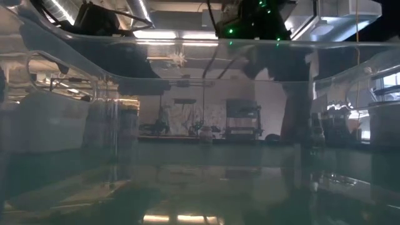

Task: Sort spices by type
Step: Put the yellow spice bottle into the top transparent bin

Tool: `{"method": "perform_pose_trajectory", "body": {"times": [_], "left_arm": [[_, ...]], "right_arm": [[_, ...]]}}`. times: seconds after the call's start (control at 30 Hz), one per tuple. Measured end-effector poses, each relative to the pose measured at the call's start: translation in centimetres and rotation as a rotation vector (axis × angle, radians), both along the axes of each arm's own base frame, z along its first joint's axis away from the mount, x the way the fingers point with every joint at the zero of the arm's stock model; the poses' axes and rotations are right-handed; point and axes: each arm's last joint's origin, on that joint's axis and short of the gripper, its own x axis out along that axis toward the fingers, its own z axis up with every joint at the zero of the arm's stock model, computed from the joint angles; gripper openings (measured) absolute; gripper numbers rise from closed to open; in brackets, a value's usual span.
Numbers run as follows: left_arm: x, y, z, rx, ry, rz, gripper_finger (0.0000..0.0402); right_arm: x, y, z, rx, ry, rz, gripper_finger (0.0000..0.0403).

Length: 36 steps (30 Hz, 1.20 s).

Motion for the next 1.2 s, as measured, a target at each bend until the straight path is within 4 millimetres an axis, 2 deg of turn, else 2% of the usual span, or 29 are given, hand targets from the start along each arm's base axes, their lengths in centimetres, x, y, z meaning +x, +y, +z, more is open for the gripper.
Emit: {"method": "perform_pose_trajectory", "body": {"times": [0.13,0.37,0.53,0.67,0.8,0.93,1.03,1.2], "left_arm": [[0.0,0.0,0.0,0.012,0.006,-0.003,0.0278],[0.0,0.0,0.0,0.012,0.006,-0.003,0.0278],[0.0,0.0,0.0,0.012,0.006,-0.003,0.0278],[0.0,0.0,0.0,0.011,0.006,-0.004,0.0278],[0.0,-0.1,0.1,0.030,0.006,-0.012,0.0278],[0.0,-0.1,0.1,0.039,0.006,-0.015,0.0279],[0.0,-0.1,0.1,0.028,-0.002,-0.012,0.0279],[0.2,-0.1,0.4,0.001,-0.035,-0.009,0.0279]], "right_arm": [[0.5,0.0,-1.1,0.010,0.028,0.017,0.0241],[1.1,-0.1,-1.3,0.005,-0.013,0.022,0.0276],[1.3,-0.1,-0.2,0.010,-0.019,0.024,0.0304],[1.0,0.3,2.0,0.020,-0.077,0.003,0.0311],[-0.8,1.7,5.4,-0.023,-0.200,0.018,0.0310],[-3.4,2.8,7.8,-0.136,-0.347,0.008,0.0309],[-5.6,3.5,8.2,-0.179,-0.483,-0.006,0.0309],[-9.6,4.3,6.9,-0.183,-0.690,-0.044,0.0309]]}}
